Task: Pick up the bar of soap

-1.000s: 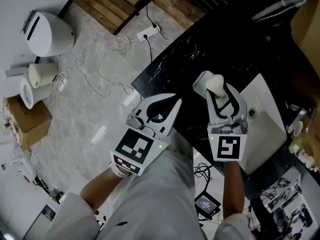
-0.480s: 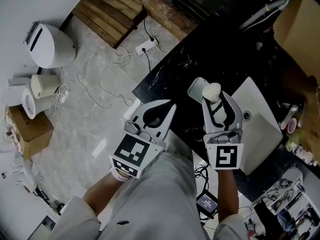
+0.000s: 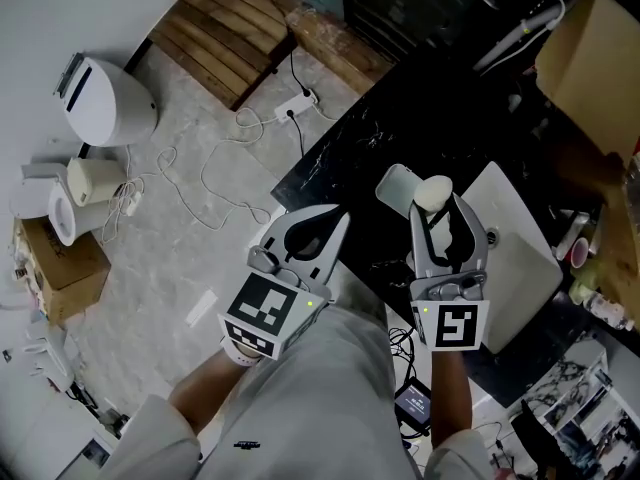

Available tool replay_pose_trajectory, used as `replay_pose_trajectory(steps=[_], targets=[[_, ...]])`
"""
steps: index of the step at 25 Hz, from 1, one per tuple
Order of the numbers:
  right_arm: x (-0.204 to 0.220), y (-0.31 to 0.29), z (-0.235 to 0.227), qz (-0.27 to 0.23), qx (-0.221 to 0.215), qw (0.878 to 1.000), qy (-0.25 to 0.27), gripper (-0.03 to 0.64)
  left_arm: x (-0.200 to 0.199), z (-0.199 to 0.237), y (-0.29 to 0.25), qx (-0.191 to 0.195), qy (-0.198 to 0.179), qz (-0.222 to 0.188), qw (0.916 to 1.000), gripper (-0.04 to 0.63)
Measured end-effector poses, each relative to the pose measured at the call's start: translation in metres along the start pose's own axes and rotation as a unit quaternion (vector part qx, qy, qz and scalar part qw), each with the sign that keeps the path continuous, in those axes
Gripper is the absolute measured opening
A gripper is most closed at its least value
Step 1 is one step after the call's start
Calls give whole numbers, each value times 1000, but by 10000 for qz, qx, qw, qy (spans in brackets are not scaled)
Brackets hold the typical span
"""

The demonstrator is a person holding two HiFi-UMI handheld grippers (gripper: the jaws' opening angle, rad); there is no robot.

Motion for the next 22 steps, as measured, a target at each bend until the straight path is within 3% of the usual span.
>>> replay_pose_trajectory(steps=[22], targets=[[-72, 47, -12, -864, 308, 9957, -98, 181, -30, -26, 25, -80, -244, -377, 9990, 6]])
Point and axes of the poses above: the fingertips, and each gripper's own axes: y backward along the fingers, z to its left, x out of its underside, the point moved 7 cm from there along y, backward along the fingers, and after that the axes turned 9 degrees about x, right-handed, at the moved point
